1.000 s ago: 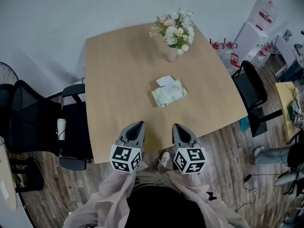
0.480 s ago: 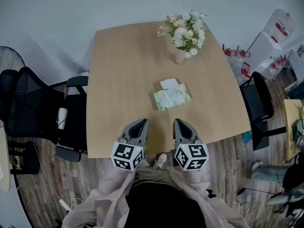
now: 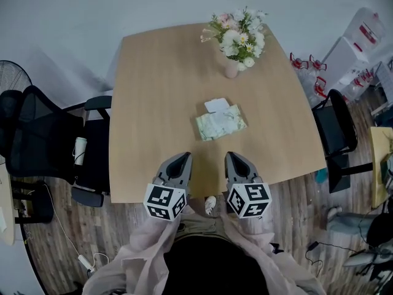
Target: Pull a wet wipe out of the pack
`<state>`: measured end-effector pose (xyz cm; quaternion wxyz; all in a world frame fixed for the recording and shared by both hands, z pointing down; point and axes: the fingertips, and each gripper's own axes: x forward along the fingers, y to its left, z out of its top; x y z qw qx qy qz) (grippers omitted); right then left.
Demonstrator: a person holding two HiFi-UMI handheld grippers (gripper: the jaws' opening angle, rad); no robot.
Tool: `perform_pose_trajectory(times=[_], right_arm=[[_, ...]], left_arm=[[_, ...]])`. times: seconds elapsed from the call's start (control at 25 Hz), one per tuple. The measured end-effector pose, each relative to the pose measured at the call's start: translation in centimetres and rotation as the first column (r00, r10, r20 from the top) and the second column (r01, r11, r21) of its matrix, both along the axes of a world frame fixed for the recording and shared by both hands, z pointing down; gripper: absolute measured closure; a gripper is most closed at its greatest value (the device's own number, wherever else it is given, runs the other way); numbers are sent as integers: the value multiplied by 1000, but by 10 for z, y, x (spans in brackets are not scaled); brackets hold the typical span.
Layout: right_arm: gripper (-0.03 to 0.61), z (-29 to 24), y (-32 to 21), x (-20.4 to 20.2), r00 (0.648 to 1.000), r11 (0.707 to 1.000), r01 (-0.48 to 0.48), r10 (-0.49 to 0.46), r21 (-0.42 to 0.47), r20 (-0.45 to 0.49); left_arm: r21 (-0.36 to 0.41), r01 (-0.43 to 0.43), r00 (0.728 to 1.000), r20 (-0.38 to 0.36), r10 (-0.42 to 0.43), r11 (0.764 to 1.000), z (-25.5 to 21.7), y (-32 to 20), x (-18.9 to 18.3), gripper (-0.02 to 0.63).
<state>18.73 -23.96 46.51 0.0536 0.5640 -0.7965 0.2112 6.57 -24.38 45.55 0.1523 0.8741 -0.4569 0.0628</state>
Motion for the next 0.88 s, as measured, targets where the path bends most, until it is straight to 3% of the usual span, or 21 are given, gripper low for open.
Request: perform_pose_trajectory(times=[0.88], right_arm=[[568,17,-24,20,999,999,32,-33,-43,-14]], left_arm=[[-53,-31,999,25,32,998,19,-25,25,603]])
